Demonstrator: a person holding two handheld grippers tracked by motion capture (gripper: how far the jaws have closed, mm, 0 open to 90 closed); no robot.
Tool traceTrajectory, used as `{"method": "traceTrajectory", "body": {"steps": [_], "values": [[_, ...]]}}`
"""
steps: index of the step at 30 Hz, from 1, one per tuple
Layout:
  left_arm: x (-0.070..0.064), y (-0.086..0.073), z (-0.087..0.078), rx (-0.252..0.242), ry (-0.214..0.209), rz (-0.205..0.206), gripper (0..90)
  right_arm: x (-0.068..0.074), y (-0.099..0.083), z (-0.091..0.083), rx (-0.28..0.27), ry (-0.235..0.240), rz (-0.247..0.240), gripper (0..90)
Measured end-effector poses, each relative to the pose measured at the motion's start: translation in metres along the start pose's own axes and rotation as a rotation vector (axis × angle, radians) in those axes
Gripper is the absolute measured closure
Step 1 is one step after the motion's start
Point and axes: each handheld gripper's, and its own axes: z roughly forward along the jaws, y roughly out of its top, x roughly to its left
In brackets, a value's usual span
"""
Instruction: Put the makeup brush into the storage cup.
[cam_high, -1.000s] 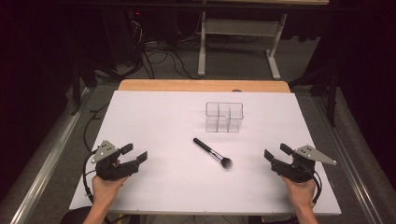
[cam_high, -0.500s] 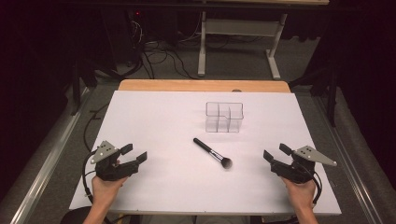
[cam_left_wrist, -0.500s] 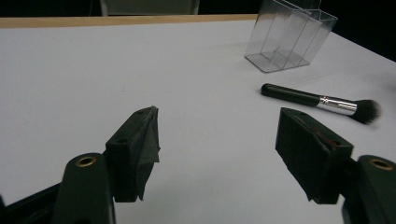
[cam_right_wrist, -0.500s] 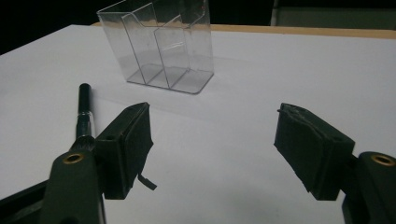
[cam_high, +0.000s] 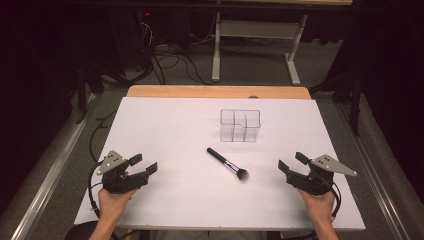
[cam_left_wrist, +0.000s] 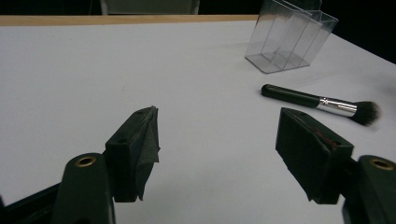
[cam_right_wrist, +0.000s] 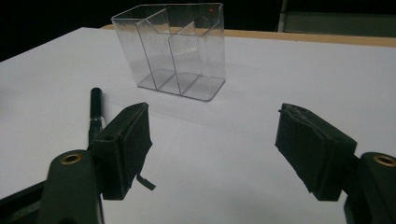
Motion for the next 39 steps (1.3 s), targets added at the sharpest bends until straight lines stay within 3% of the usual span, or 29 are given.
{"method": "traceTrajectory", "body": {"steps": [16,22,28,39], "values": [[-0.003,-0.001,0.001,0.003,-0.006,0.006,30.1,0.008,0.008,0.003,-0.020,0.023,-0.018,27.4],[-0.004,0.000,0.002,0.008,-0.010,0.010,30.1,0.010,0.011,0.006,-0.027,0.059,0.013,27.0],[-0.004,-0.001,0.001,-0.002,-0.021,0.001,29.9,0.012,0.015,0.006,-0.039,0.064,0.022,27.0],[-0.005,-0.001,0.002,0.004,-0.021,0.004,29.8,0.018,0.020,0.010,-0.037,0.076,-0.003,26.9]]}}
